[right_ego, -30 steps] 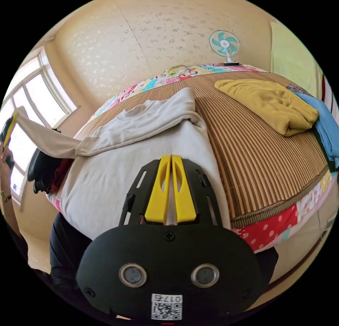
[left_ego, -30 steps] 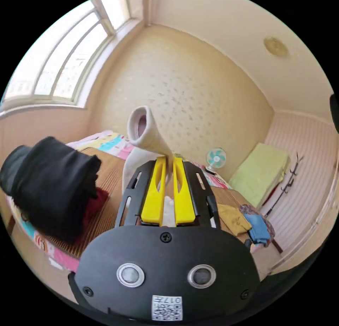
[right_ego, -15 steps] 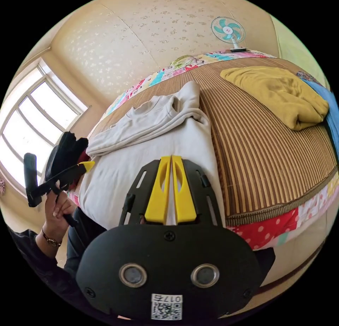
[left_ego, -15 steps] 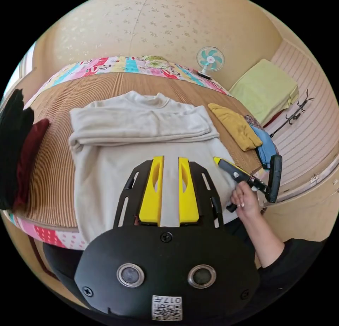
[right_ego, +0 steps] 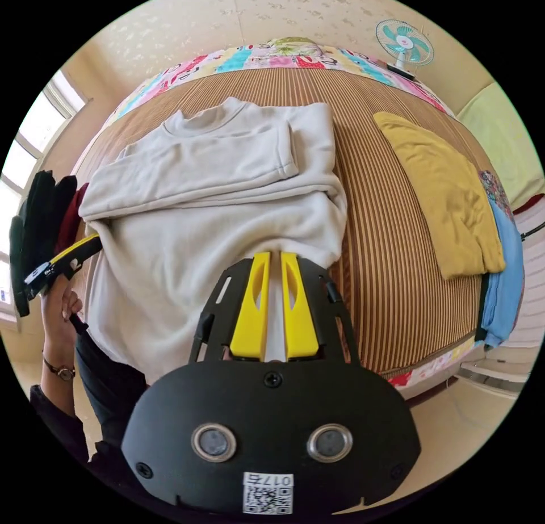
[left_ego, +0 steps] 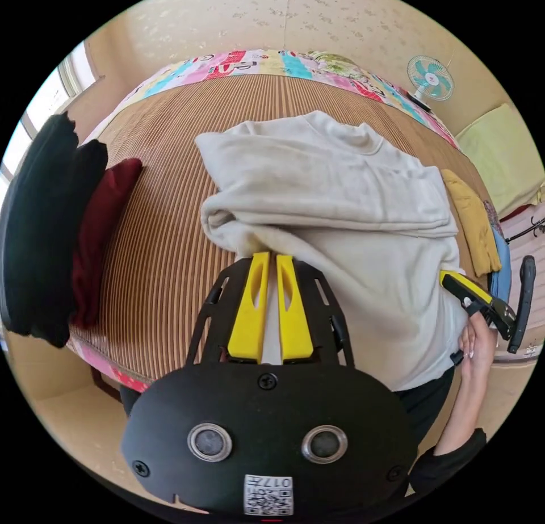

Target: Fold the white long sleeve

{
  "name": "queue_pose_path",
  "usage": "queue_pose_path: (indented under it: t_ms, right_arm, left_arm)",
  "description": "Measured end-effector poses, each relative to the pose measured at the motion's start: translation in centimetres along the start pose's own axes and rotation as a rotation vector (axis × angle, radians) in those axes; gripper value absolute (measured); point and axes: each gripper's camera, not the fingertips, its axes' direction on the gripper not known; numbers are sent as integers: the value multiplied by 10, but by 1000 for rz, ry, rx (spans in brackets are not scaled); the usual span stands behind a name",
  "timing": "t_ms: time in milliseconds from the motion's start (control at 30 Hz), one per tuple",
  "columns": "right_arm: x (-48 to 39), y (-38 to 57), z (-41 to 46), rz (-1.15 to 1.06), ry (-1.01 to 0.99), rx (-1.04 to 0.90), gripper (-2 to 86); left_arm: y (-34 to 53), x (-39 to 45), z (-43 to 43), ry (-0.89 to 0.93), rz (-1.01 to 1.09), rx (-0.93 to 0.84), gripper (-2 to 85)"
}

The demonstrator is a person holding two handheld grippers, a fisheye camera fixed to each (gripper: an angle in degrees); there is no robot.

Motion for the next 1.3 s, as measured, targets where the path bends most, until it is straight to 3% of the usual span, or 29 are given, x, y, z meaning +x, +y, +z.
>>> queue_pose_path:
  t_ms: [167,300,367,500,667,867,1033,1100,1200,1300]
  right_arm:
    - [7,-92,25,-36,-36,94,35]
    - [12,-112,0,-77,-47,-16,46]
    - [29,-63,-40,-79,-97,152,64]
    - [79,36,-69,26,-104,247,96]
    - [128,140,-69,154,-119,259,124]
    - [171,149,-68,293,-376,333,110]
    - [187,142,-68,299,-396,234,49]
    - [194,149,-79,317,-423,227,41]
    - [209,167,-125,225,-638,330,34]
    - [216,182,-182,1,-832,373,31]
  left_arm:
    - [-87,0,26,-68,57,5,27]
    - [-85,-62,-5,99,-71,57,67]
    - [-51,-91,-28,195,-72,125,94]
    - [53,-142,-60,382,-93,95,146]
    - [140,-158,-67,316,-129,57,154]
    - [153,-176,-62,323,-240,31,114]
    - [157,-184,-70,333,-284,-44,56]
    - [163,-202,-81,500,-306,-53,48]
    - [180,-237,-126,788,-303,54,44]
    - [199,-257,-191,831,-204,104,44]
